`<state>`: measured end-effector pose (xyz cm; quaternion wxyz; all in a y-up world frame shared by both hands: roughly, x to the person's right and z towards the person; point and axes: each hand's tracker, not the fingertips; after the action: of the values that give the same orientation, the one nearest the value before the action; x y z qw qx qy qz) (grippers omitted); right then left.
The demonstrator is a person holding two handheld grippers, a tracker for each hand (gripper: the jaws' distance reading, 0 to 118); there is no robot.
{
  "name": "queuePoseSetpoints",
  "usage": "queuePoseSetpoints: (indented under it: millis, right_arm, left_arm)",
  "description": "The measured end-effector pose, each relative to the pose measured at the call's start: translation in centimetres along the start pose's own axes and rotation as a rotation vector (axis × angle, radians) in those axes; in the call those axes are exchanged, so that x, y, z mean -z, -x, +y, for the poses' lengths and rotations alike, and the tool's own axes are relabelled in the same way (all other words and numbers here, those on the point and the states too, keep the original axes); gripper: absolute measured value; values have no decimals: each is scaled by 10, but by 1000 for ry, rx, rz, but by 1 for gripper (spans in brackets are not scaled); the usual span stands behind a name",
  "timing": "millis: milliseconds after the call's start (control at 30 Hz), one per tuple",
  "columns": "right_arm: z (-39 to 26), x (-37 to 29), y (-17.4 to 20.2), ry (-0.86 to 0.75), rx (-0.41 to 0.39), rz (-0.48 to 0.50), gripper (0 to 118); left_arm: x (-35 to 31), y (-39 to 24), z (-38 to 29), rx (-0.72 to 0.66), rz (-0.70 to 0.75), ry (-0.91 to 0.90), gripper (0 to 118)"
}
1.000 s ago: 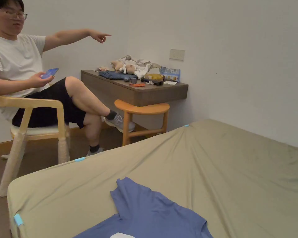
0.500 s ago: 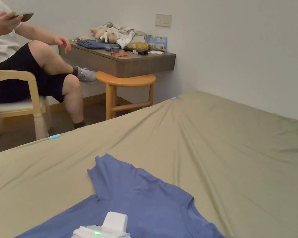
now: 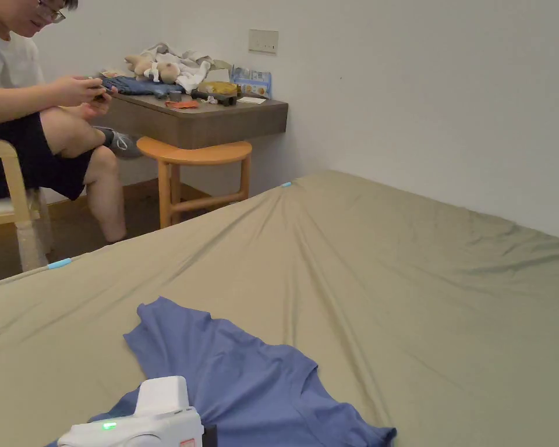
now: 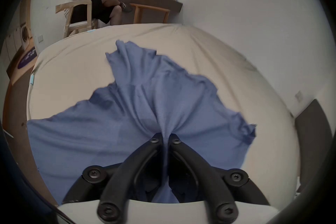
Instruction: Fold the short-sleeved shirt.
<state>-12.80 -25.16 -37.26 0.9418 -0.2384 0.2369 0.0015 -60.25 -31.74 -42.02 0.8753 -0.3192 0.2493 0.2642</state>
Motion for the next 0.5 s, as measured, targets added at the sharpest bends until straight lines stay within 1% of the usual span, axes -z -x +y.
queuePoseSetpoints:
  millis: [133, 267, 367, 500]
  right_arm:
    - [-2, -14, -13, -17, 65, -20, 2]
    - [-7, -34, -24, -24, 91, -38, 2]
    - [-10, -53, -37, -34, 94, -86, 2]
    - [-10, -84, -60, -71, 136, -174, 2]
  left_arm:
    - [-15, -27, 2, 47, -44, -15, 5]
    - [-14, -74, 1, 75, -79, -28, 5]
    - [-21, -117, -3, 106, -141, -57, 5]
    - [-41, -185, -20, 230, -260, -112, 5]
